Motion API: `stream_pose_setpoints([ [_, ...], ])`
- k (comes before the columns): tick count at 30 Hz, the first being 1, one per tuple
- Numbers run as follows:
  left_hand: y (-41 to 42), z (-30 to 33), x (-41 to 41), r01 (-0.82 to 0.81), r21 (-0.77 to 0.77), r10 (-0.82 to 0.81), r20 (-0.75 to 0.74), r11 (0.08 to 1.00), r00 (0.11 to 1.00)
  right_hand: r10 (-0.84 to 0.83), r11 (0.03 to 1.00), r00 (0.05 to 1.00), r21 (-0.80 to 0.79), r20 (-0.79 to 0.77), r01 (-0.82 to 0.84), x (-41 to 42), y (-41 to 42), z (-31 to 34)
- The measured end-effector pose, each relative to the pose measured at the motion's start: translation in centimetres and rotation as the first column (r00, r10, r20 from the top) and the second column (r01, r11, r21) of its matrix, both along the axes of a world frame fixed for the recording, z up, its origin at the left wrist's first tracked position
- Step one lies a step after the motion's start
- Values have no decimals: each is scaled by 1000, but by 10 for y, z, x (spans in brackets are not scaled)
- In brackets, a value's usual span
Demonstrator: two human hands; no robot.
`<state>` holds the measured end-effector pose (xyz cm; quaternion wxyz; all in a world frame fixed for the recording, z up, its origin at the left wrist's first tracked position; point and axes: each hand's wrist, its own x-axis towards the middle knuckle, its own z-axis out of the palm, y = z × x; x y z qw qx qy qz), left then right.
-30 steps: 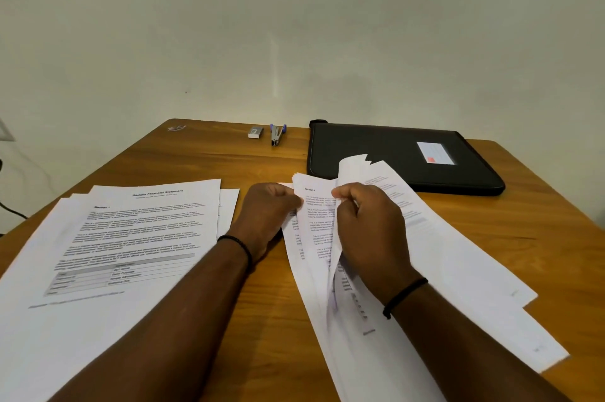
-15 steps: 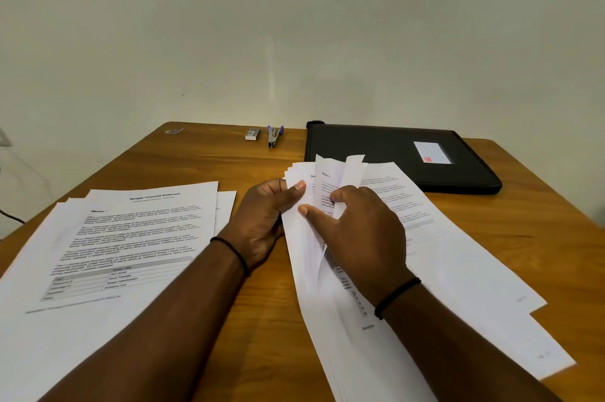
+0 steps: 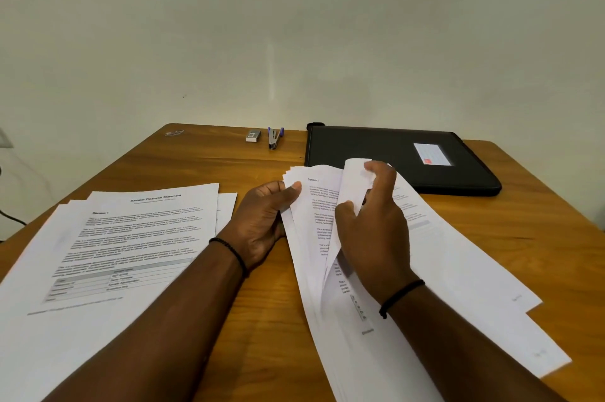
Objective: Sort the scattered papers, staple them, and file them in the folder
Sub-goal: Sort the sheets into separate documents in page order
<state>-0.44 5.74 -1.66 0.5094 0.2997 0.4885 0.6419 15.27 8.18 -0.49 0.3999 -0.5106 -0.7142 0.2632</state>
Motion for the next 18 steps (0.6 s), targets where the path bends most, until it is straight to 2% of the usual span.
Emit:
stream_pose_setpoints([
  [9,-2,2,4,30,47,-27,-67,998,997,58,997,971,42,232,-69,-4,-8,2],
  [13,-2,0,3,19,43,-13,-128,999,992,32,998,980,44,197,-42,-3,-3,-3],
  [18,-1,0,-1,6,27,-3,-102,1000,995,-36,999,997,21,66,35,-1,3,-2],
])
